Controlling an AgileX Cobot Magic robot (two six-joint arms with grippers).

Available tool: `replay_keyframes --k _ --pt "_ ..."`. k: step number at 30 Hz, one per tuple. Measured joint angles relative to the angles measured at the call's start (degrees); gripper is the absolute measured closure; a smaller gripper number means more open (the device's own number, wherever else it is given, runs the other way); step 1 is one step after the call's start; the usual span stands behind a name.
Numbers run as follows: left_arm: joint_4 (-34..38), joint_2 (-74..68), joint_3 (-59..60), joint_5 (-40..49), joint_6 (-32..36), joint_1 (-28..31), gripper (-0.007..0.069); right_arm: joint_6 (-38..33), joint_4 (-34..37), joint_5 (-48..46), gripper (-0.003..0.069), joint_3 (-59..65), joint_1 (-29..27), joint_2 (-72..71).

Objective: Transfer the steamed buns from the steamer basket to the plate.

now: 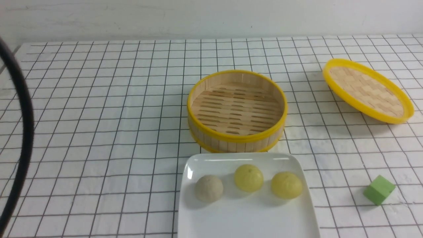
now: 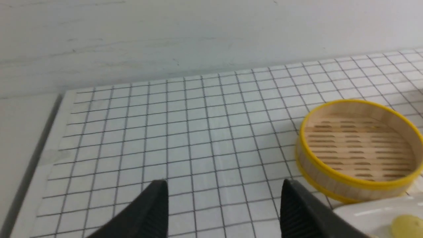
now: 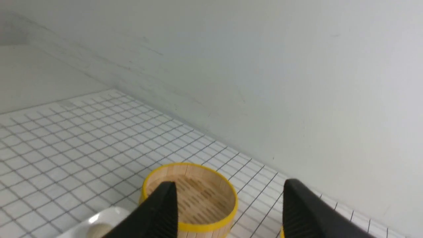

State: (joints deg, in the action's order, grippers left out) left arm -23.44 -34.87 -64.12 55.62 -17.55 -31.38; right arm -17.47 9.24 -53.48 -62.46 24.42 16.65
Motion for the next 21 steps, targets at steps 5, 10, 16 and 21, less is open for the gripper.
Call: replay_keyframes --k 5,10,16,21 --pt "5.73 2.8 0.0 1.11 4.9 0.0 0.0203 0.0 2.6 0.16 0.0228 10.56 0.0 -10.55" --pt "7.52 3.54 0.0 3.63 5.91 0.0 0.0207 0.82 3.34 8.25 0.0228 21.31 0.0 -18.01" --pt "9.29 3.54 0.0 5.58 7.34 0.0 0.021 1.6 1.51 10.41 0.0231 27.63 -0.11 -18.01" --pt "10.72 3.54 0.0 5.92 9.34 0.0 0.021 1.73 1.23 10.52 0.0231 33.15 -0.15 -18.01"
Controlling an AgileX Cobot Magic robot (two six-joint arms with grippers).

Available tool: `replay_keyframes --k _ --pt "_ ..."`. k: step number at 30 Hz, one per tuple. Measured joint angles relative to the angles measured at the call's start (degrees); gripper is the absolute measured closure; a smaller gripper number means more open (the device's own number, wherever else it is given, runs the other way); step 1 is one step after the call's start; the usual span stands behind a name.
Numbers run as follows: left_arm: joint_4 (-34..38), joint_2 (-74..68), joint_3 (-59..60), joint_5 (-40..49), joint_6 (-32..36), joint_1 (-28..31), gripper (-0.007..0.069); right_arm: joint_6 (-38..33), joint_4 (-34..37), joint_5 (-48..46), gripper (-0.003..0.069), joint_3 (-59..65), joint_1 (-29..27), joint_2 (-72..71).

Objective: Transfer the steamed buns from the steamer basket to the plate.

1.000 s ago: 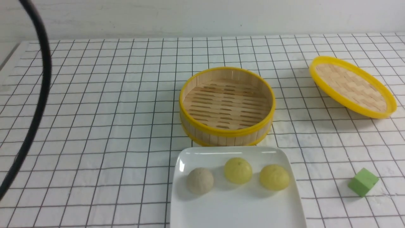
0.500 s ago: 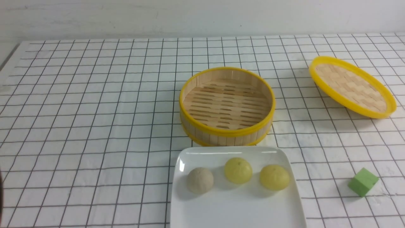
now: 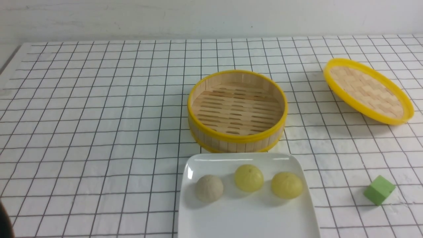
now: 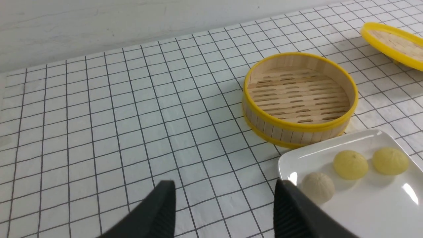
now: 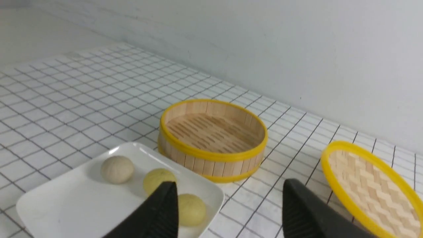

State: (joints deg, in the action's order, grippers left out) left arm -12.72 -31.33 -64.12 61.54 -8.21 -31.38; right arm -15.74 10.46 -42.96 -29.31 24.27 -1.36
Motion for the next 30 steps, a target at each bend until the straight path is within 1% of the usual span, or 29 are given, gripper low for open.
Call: replay_keyframes --k 4,7,13,16,21,22,23,24,27,30 --pt "0.7 0.0 0.0 0.43 0.56 0.0 0.021 0.1 0.34 -0.54 0.0245 4.4 -0.07 0.06" --pt "0.75 0.0 0.0 0.7 0.88 0.0 0.021 0.16 0.39 -0.39 0.0256 5.12 -0.07 0.12" --pt "0.88 0.0 0.0 0.88 2.1 0.0 0.021 0.16 0.45 1.14 0.0312 5.12 -0.07 0.12" --pt "0.88 0.0 0.0 0.88 2.41 0.0 0.021 0.16 0.51 1.31 0.0356 5.12 -0.07 0.12" --pt "0.88 0.0 0.0 0.88 2.54 0.0 0.021 0.21 0.51 3.3 0.0452 5.12 -0.07 0.12" --pt "0.88 0.0 0.0 0.88 2.54 0.0 0.021 0.21 0.51 3.5 0.0452 5.12 -0.07 0.12" --pt "0.88 0.0 0.0 0.88 2.58 0.0 0.021 0.21 0.51 4.11 0.0491 5.12 -0.07 0.12" --pt "0.88 0.0 0.0 0.88 2.58 0.0 0.021 0.21 0.51 4.29 0.0508 5.12 -0.07 0.12" --pt "0.82 0.0 0.0 0.88 2.58 0.0 0.021 0.21 0.9 4.56 0.0542 5.12 -0.07 0.12" --pt "0.71 0.0 0.0 0.88 2.58 0.0 0.021 0.21 1.27 4.57 0.055 5.12 -0.07 0.12"
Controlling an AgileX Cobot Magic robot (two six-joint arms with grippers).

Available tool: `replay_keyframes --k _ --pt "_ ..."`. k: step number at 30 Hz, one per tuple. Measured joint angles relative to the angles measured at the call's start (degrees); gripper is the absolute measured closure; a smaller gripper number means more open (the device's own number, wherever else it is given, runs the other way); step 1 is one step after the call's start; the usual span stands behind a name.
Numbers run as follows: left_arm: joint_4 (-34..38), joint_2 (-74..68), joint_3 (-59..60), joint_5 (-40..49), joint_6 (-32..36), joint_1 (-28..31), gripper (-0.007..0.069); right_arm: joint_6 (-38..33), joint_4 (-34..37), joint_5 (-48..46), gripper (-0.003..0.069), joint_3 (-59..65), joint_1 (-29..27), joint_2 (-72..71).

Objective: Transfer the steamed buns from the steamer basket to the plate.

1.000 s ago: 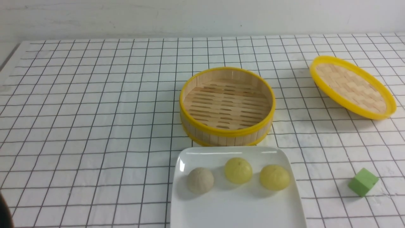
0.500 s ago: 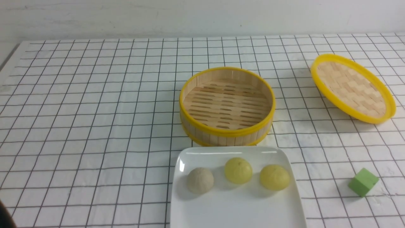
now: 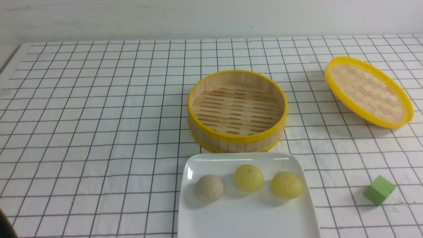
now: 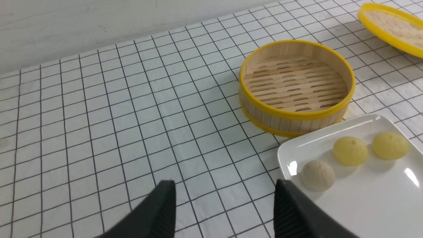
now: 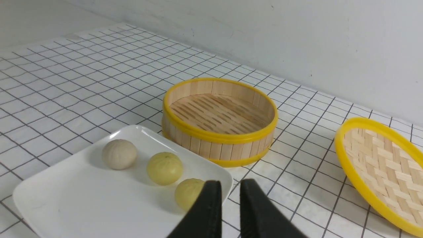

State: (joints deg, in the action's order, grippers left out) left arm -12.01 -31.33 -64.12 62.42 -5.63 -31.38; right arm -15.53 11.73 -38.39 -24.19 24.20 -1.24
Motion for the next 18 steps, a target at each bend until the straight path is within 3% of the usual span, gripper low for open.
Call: replay_keyframes --k 18 --pt "5.81 0.0 0.0 -11.58 -0.03 0.0 0.021 0.0 0.25 0.0 0.054 0.0 0.0 0.0"
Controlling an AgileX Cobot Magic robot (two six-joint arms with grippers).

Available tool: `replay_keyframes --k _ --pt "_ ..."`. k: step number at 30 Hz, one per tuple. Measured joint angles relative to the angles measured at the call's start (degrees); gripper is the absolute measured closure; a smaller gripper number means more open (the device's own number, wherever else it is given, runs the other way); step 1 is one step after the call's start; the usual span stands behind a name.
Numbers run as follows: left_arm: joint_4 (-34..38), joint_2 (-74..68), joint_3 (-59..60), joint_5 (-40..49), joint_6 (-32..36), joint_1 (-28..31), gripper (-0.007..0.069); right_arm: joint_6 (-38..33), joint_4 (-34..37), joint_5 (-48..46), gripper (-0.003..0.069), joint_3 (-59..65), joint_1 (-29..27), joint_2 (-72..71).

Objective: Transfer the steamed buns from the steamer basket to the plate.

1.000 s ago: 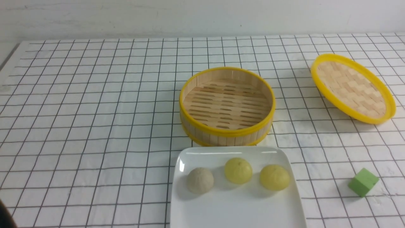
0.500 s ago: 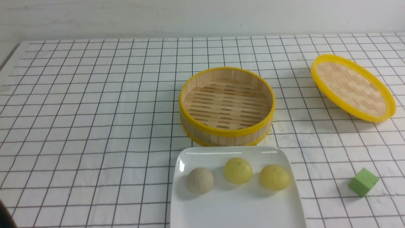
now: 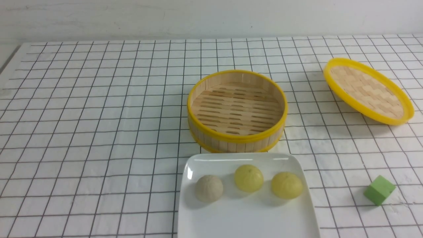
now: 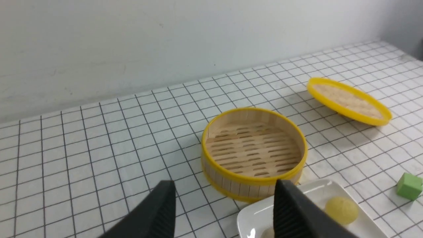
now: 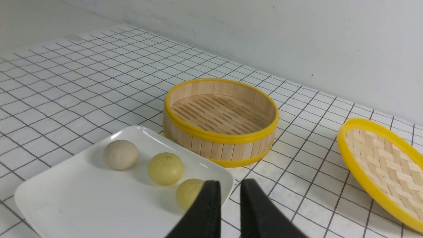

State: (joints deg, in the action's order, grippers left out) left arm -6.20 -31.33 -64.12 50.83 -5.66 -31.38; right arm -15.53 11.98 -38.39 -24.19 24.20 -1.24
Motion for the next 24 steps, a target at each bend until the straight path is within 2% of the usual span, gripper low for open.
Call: replay_keyframes --k 15,18,22,24 --pt "-2.01 -0.29 2.24 -0.99 0.01 0.77 0.021 0.0 0.12 0.0 0.0522 0.0 0.0 0.0" --pt "-1.97 -0.29 7.99 -4.48 0.05 5.8 0.021 0.0 0.12 0.0 0.0519 0.0 0.0 0.0" --pt "1.74 -0.74 24.66 -11.85 0.51 21.3 0.021 0.0 0.12 0.0 0.0512 0.0 0.0 0.0" --pt "2.82 -0.8 30.66 -15.15 1.39 26.28 0.021 0.0 0.12 0.0 0.0509 0.0 0.0 0.0"
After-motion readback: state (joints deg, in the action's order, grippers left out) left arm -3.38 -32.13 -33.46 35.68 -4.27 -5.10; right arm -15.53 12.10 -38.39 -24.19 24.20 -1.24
